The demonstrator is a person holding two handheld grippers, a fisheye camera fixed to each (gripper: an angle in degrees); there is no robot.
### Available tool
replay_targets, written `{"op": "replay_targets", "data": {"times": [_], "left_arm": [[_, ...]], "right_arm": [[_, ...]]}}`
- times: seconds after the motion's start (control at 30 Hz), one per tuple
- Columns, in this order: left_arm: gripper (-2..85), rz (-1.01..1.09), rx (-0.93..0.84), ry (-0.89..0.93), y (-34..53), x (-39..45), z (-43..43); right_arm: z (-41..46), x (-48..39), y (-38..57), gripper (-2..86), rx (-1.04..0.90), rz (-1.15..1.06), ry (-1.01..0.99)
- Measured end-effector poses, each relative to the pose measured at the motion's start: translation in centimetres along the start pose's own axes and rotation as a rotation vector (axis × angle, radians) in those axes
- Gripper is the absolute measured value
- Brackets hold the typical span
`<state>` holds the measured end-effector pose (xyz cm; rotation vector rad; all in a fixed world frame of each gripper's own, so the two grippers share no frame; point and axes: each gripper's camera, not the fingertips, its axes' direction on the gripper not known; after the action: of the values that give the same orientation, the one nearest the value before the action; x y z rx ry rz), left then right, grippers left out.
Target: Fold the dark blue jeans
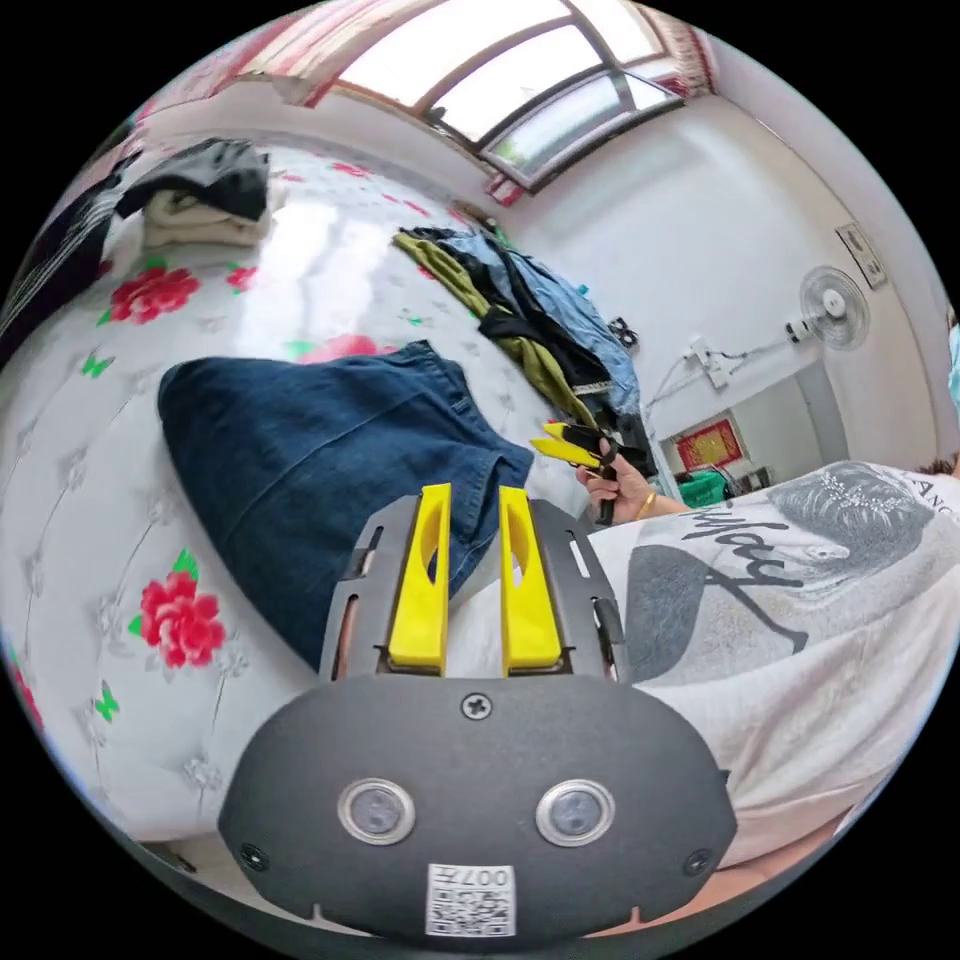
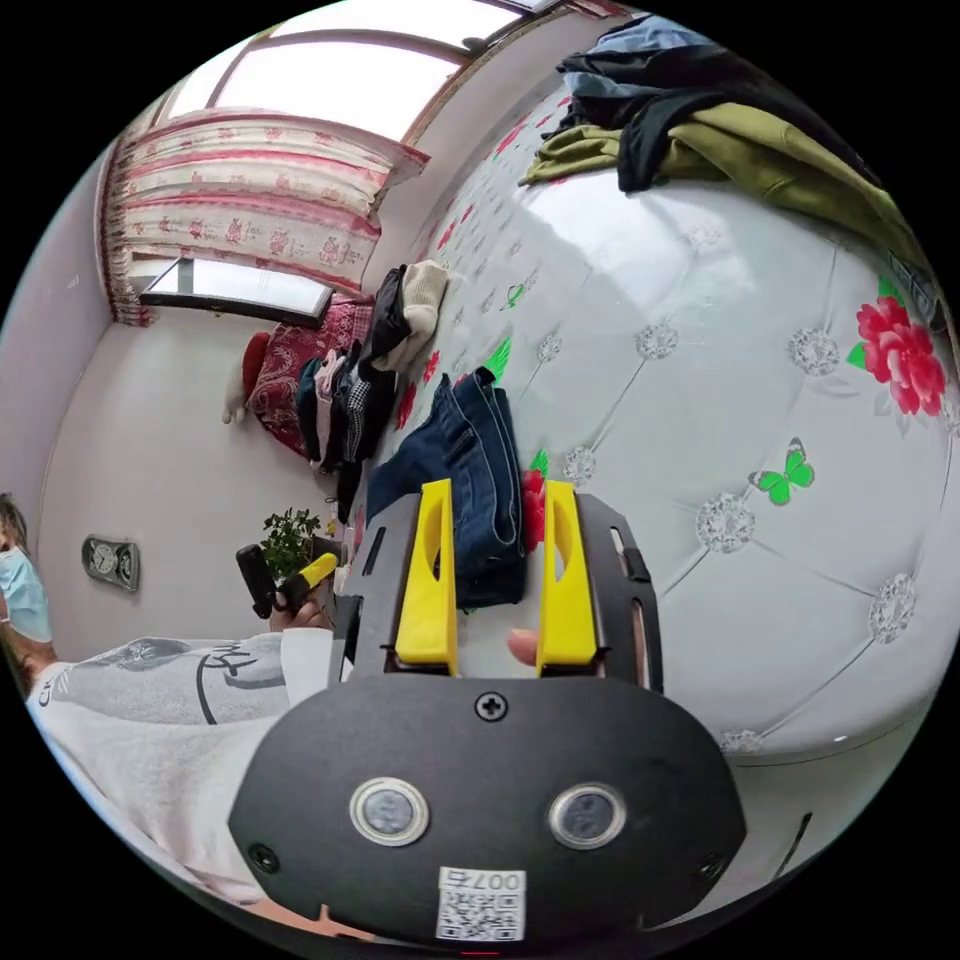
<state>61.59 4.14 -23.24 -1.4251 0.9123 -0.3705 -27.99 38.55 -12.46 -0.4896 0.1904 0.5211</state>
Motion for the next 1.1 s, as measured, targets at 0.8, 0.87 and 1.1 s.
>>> {"op": "replay_targets", "data": {"times": [0.8,0.87,1.1], "left_arm": [[0.0,-0.488,0.331,0.313,4.9,-24.6,-4.8],[0.0,-0.362,0.396,0.275,0.3,-23.1,-7.3],[1.8,-0.279,0.834,0.175,-11.4,-27.2,-13.7]], "right_arm": [[7.9,-11.8,-17.9,3.4,-0.439,-0.277,-0.007],[8.8,-17.0,-21.6,3.4,-0.468,-0.414,0.032],[13.0,-38.5,-35.3,4.6,-0.349,-0.873,0.104]]}}
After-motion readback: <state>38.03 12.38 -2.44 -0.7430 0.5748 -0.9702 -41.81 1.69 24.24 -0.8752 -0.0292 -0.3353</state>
